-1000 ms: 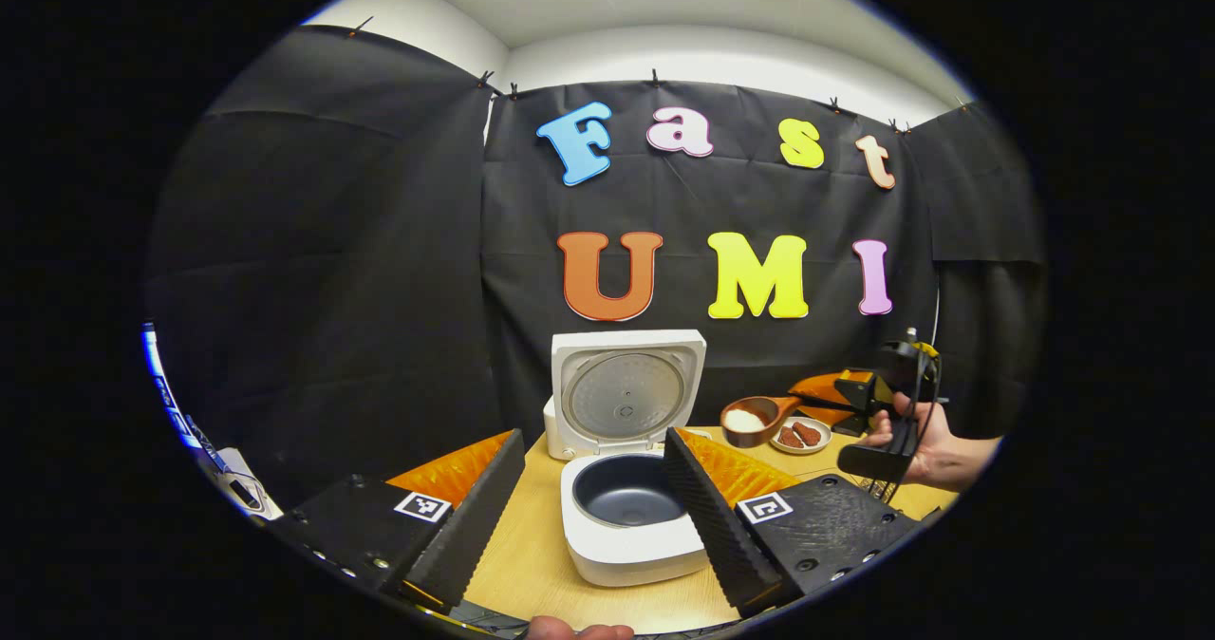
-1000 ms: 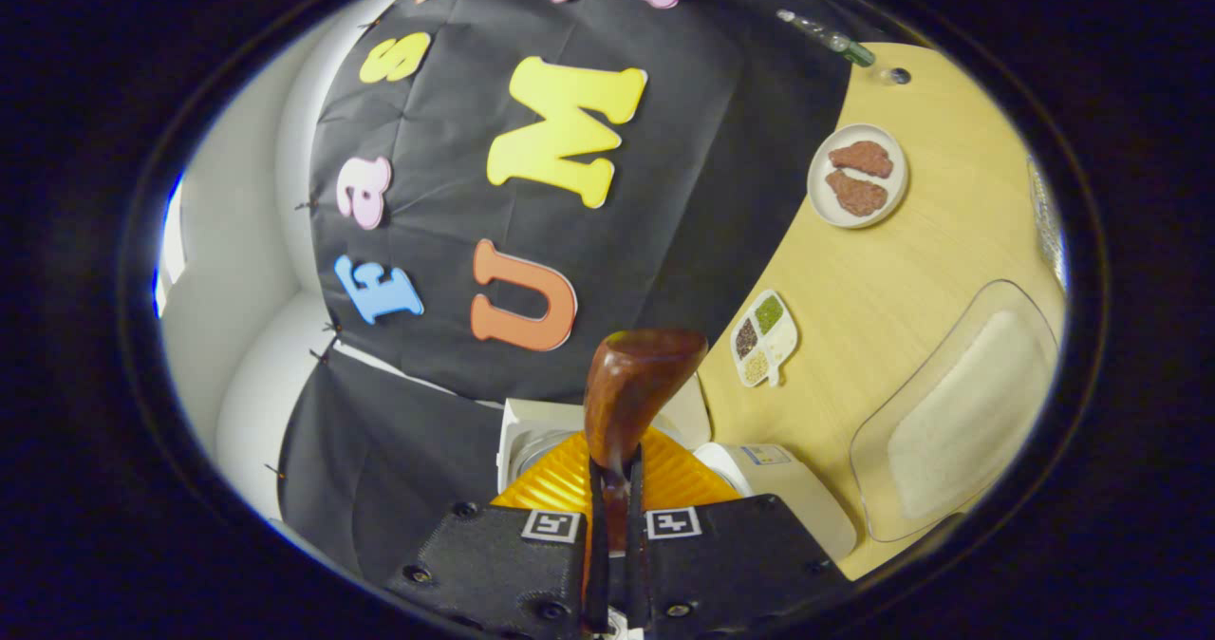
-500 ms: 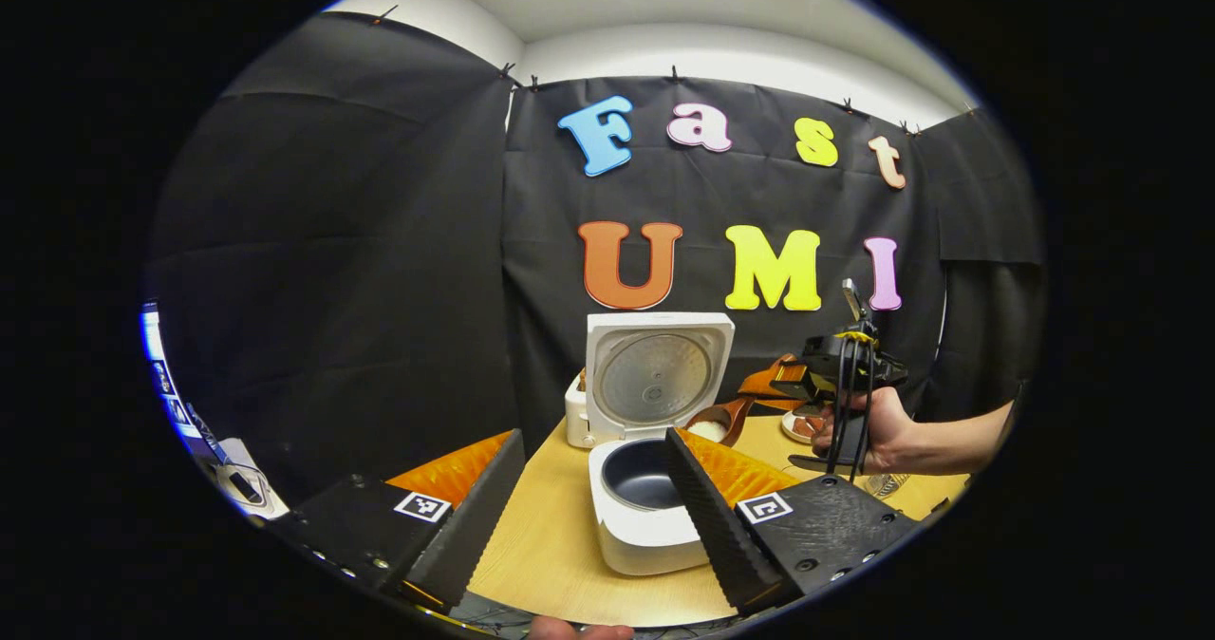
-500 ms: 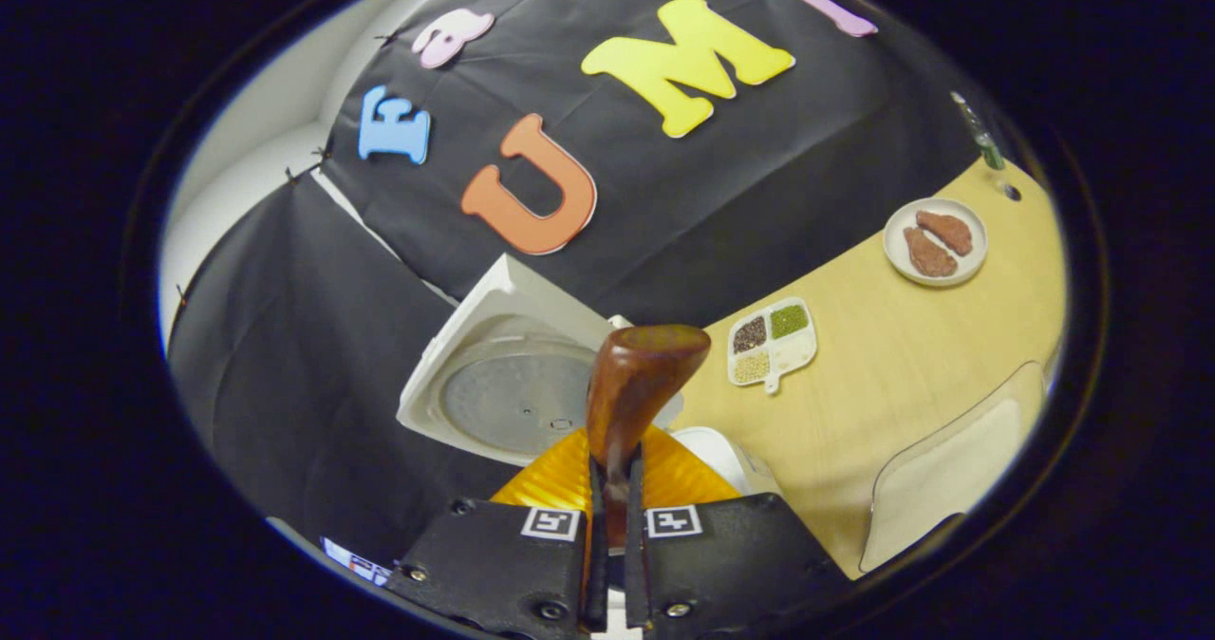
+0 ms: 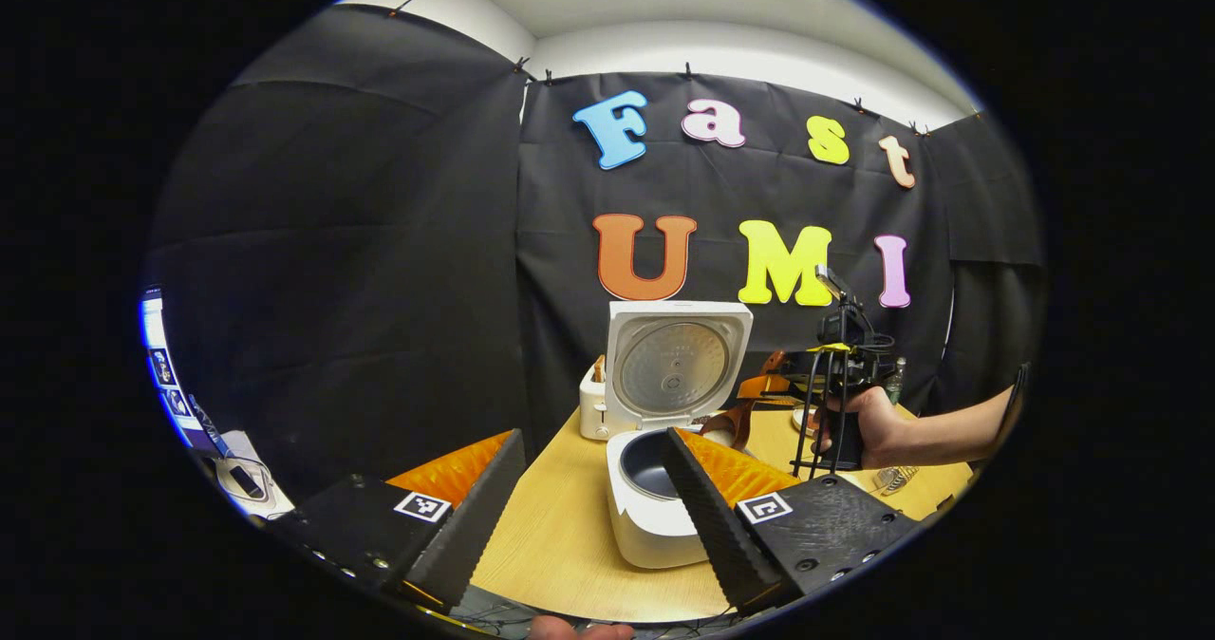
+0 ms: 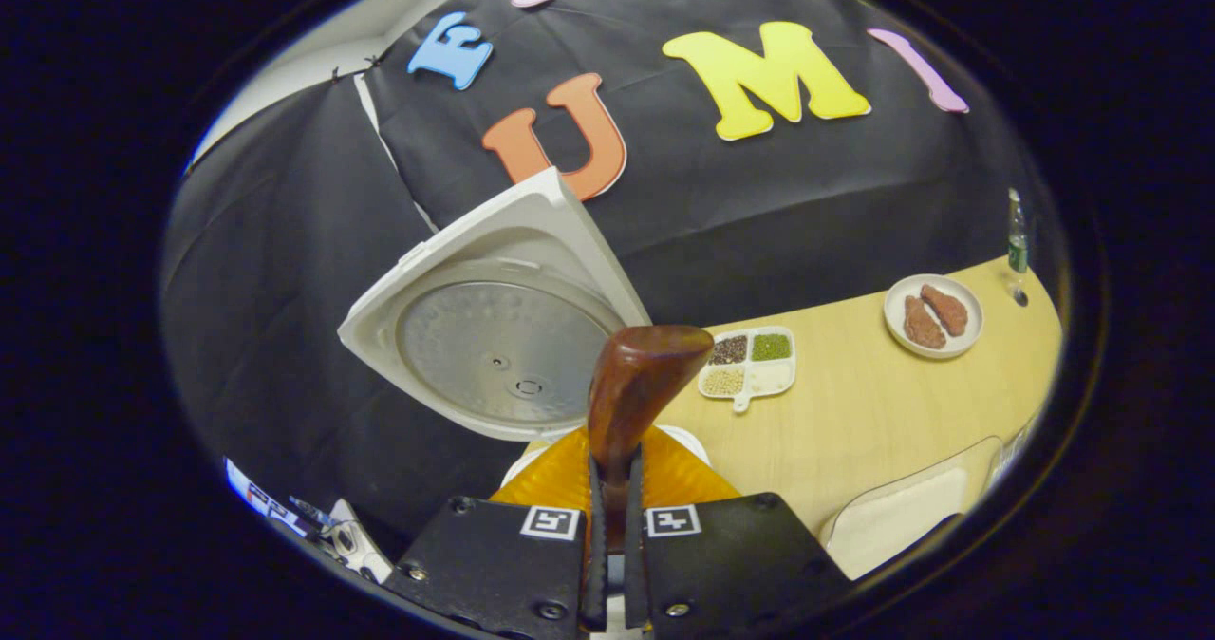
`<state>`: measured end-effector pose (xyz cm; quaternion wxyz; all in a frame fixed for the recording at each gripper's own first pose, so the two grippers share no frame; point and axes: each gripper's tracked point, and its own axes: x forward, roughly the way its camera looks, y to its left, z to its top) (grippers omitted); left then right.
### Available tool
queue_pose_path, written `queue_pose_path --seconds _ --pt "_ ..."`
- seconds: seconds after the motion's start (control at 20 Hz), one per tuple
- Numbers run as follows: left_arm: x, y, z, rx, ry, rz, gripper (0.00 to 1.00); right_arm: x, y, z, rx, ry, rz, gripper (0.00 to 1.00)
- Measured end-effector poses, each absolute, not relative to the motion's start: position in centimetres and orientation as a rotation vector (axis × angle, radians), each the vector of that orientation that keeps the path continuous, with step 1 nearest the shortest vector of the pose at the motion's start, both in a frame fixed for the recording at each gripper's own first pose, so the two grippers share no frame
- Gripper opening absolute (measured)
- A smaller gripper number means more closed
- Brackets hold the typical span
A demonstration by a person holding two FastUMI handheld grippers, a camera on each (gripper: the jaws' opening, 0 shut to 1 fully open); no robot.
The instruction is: Close the left gripper, press the button to open the rice cooker; take a wooden spoon from the chopstick holder with the right hand, scoop a spoonful of rice and pour it into the rice cooker, then put the wooden spoon back into the chopstick holder.
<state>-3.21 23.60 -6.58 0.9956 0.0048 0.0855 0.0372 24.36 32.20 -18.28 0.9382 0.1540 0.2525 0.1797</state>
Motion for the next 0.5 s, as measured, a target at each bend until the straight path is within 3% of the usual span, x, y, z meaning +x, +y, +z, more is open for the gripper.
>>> queue_pose_path --seconds 0.5 --pt "-3.5 24.7 -7.5 -0.007 0.175 0.093 0.94 24.7 33.3 -17.5 0.096 0.466 0.370 0.12"
